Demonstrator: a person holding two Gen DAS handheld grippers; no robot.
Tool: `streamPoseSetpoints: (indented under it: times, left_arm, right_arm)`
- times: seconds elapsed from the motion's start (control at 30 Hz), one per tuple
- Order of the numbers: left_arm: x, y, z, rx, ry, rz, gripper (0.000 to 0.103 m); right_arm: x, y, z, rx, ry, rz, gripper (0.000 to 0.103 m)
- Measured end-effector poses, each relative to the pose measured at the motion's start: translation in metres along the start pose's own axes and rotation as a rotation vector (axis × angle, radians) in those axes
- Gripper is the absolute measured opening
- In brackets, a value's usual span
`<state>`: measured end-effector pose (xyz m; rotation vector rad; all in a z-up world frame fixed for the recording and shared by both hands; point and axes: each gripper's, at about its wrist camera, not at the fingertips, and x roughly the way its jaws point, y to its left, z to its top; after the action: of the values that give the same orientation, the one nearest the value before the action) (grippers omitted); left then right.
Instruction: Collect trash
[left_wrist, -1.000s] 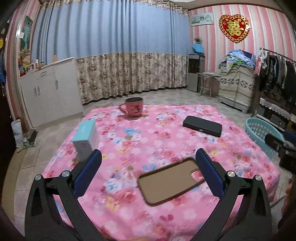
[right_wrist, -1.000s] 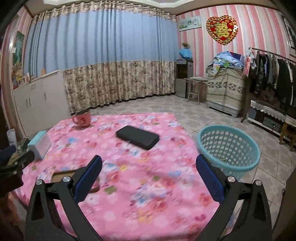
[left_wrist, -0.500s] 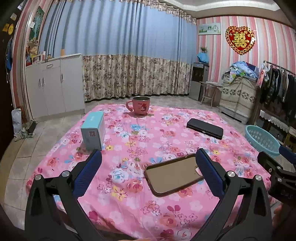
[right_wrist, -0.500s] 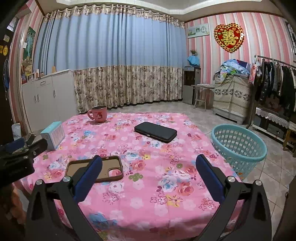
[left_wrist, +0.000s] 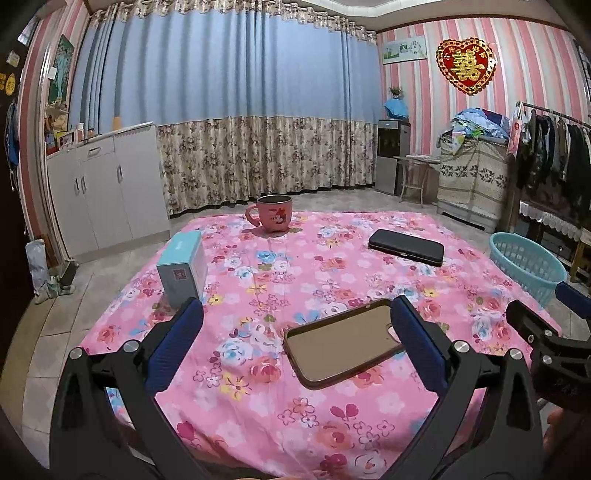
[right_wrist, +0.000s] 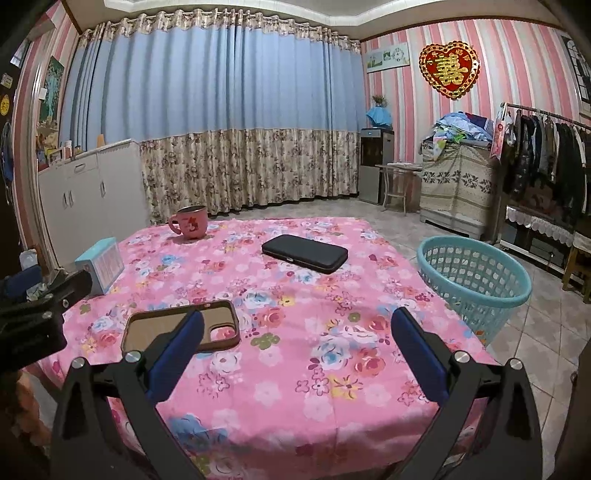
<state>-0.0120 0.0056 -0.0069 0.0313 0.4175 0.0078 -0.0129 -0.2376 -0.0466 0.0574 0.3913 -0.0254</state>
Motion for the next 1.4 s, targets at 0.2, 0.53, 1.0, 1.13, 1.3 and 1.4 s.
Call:
streamPoseSetpoints:
  times: [0.2, 0.53, 1.0, 1.13, 1.3, 1.4]
  left_arm:
    - [0.003, -0.001, -0.001, -0.005, 0.010, 0.007, 0.098]
    - [0.006, -0.002, -0.003, -0.007, 0.014, 0.018, 0.098]
    - [0.006, -0.002, -0.003, -0.007, 0.011, 0.014, 0.098]
    - [0.006, -0.002, -0.003, -0.007, 0.010, 0.016, 0.098]
    - [0.007, -0.002, -0.004, -0.006, 0.011, 0.016, 0.098]
    - [0.007, -0.002, -0.004, -0.007, 0.011, 0.015, 0.098]
  right_arm:
    - [0.003, -0.001, -0.003, -0.006, -0.005, -0.009, 0.099]
    - [0.006, 0.002, -0.006, -0.015, 0.004, -0.005, 0.099]
    - [0.005, 0.008, -0.003, -0.031, -0.012, -0.006, 0.099]
    - [0.005, 0.010, -0.003, -0.037, -0.010, -0.004, 0.099]
    - [0.005, 0.010, -0.003, -0.038, -0.010, -0.004, 0.099]
    - [0.005, 0.009, -0.004, -0.035, -0.010, -0.004, 0.099]
